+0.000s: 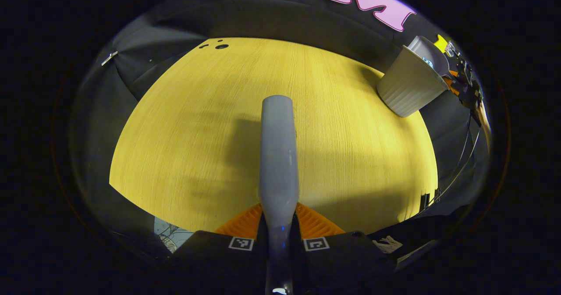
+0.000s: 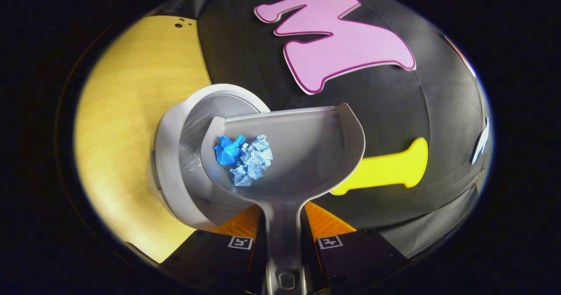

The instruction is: Pick up the small broom and dustpan from the desktop, sweep the trash into the dustpan with the broom, and then empty the trash into the garbage bin.

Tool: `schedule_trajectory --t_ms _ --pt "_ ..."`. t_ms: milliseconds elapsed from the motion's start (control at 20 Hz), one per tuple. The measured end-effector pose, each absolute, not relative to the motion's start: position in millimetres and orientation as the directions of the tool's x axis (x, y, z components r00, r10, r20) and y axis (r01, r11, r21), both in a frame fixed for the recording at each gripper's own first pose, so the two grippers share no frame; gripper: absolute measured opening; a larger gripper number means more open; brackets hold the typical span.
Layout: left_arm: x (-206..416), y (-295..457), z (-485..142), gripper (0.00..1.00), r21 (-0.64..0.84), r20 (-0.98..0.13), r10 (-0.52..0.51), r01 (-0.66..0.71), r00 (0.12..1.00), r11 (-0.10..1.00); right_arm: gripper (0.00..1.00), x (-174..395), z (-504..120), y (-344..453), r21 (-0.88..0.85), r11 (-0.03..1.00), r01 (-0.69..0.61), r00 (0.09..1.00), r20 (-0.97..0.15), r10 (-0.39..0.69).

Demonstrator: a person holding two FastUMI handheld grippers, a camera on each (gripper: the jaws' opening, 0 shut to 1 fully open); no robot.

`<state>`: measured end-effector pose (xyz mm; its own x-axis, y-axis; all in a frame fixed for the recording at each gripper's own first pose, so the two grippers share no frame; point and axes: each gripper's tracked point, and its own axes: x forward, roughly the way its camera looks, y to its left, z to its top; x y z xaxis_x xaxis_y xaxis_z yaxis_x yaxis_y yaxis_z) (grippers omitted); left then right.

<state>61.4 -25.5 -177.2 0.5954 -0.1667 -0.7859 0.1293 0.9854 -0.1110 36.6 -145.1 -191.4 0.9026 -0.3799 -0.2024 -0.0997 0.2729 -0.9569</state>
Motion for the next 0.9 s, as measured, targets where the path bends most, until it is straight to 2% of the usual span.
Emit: schedule_trajectory --t_ms 100,200,350,500,550,600,800,900 --pt "60 -26 -180 0.30 -0.119 -0.789 -0.168 0.121 0.591 0.985 0.39 36 -174 -145 -0.977 0.181 -0.114 0.912 -0.175 -0.371" --pt "60 -26 -182 0.27 -0.119 -0.793 -0.165 0.116 0.586 0.986 0.38 33 -159 -151 -0.986 0.099 -0.130 0.922 -0.157 -0.353" --pt "60 -27 -185 0.27 -0.118 -0.796 -0.167 0.121 0.582 0.986 0.39 31 -148 -159 -0.989 0.043 -0.142 0.925 -0.148 -0.350" --pt "60 -27 -188 0.27 -0.113 -0.798 -0.170 0.134 0.578 0.985 0.39 30 -155 -155 -0.988 0.022 -0.151 0.922 -0.149 -0.358" --pt "61 -27 -189 0.30 -0.110 -0.798 -0.170 0.138 0.577 0.984 0.38 30 -154 -156 -0.988 0.026 -0.152 0.920 -0.151 -0.362" --pt "59 -28 -189 0.27 -0.105 -0.798 -0.169 0.143 0.579 0.984 0.38 29 -154 -157 -0.987 0.027 -0.155 0.917 -0.154 -0.367" --pt "58 -28 -189 0.27 -0.099 -0.793 -0.164 0.141 0.587 0.985 0.39 30 -155 -157 -0.987 0.025 -0.160 0.913 -0.158 -0.375" --pt "58 -25 -189 0.27 -0.104 -0.788 -0.163 0.132 0.594 0.986 0.31 29 -154 -159 -0.986 0.063 -0.157 0.910 -0.169 -0.380"
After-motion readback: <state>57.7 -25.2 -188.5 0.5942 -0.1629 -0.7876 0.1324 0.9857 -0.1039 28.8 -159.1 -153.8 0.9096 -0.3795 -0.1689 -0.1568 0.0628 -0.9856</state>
